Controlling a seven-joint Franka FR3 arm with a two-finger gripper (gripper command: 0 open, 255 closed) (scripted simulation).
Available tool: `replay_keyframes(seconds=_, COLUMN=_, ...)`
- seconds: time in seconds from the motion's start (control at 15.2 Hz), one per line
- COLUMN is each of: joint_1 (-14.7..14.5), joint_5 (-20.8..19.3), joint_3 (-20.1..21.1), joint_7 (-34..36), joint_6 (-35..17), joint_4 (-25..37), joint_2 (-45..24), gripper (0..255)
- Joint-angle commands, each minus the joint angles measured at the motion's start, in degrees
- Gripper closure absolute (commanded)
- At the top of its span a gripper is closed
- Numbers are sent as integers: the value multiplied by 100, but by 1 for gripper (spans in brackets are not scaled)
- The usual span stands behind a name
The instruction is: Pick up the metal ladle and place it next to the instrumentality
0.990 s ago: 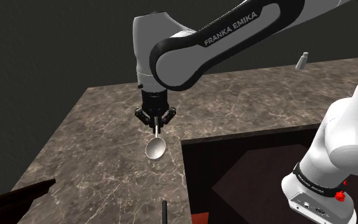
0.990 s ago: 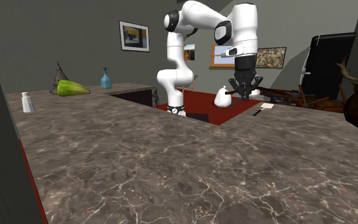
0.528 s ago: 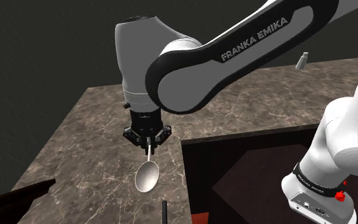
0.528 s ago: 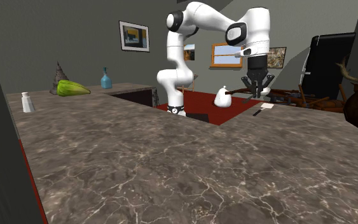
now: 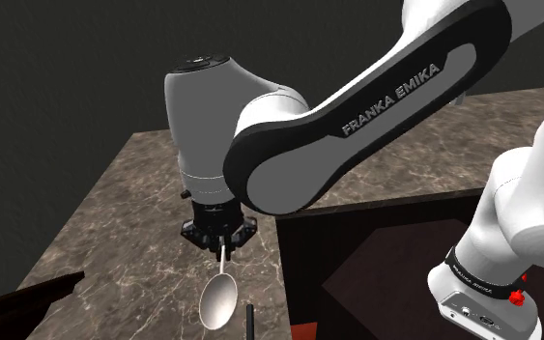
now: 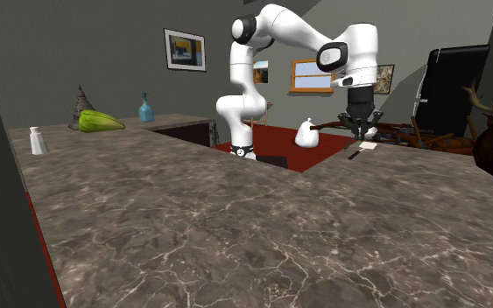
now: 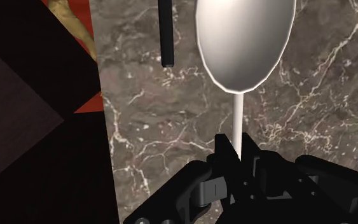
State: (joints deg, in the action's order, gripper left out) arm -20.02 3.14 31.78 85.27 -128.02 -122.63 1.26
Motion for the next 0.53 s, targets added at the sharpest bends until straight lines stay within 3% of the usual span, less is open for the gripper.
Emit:
replay_keyframes(seconds=0.0, joint_1=-8, joint_5=-45, joint_3=12, joint_7=38, joint_6=-165, joint_4=-99, joint_2=-73, gripper=255)
replay_keyframes(seconds=0.46, joint_1=-28, joint_5=-256, joint_3=21, joint_7=176, joint_6=-694, joint_4=-362, joint_2=-382, gripper=255)
